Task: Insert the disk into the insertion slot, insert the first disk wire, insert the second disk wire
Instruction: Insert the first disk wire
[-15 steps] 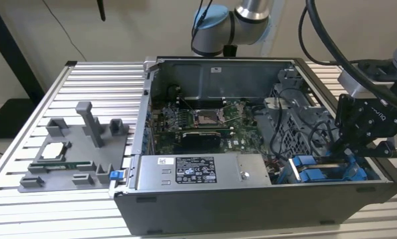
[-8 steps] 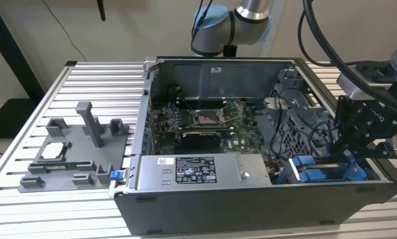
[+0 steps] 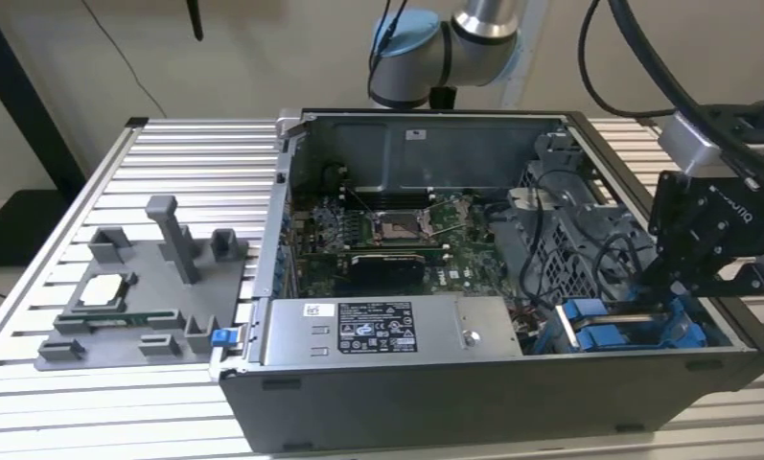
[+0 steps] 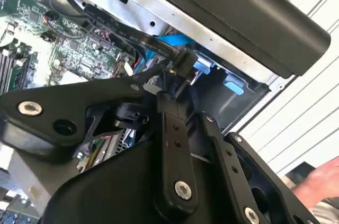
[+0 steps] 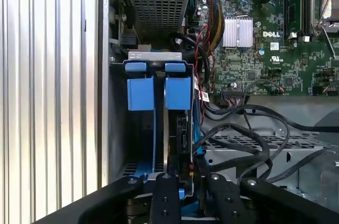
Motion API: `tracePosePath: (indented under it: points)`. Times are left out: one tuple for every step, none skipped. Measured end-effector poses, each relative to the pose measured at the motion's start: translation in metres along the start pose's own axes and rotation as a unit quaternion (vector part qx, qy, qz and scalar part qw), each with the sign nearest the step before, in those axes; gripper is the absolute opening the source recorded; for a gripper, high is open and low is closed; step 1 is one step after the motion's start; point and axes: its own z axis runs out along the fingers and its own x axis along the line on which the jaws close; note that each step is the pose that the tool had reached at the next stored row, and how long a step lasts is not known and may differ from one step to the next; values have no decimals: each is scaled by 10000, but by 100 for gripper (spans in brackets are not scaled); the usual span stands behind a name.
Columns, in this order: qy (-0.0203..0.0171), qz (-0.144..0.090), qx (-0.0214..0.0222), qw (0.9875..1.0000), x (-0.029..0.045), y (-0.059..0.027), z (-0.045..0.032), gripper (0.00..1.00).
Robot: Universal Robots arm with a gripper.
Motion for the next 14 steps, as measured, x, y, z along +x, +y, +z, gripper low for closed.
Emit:
tracePosePath:
  points:
    - [0, 0, 0, 10000, -1, 2, -24, 100]
    - [0, -1, 0, 10000, -2, 4, -48, 100]
    - [0, -1, 0, 10000, -4, 5, -73, 100]
    - [1, -2, 0, 10000, -5, 7, -98, 100]
    - [0, -2, 0, 10000, -6, 9, -121, 100]
    - [1, -2, 0, 10000, -7, 10, -143, 100]
    - [1, -3, 0, 10000, -8, 11, -164, 100]
    - [1, -3, 0, 10000, -10, 13, -183, 100]
    - [3, -4, 0, 10000, -11, 14, -199, 100]
    - [3, -5, 0, 10000, -11, 15, -212, 100]
    - [4, -8, -2, 10000, -12, 15, -226, 100]
    - [3, -15, -5, 10000, -12, 10, -233, 100]
    - [4, -23, -12, 10000, -12, 2, -238, 100]
    - [5, -30, -22, 10000, -13, -12, -242, 100]
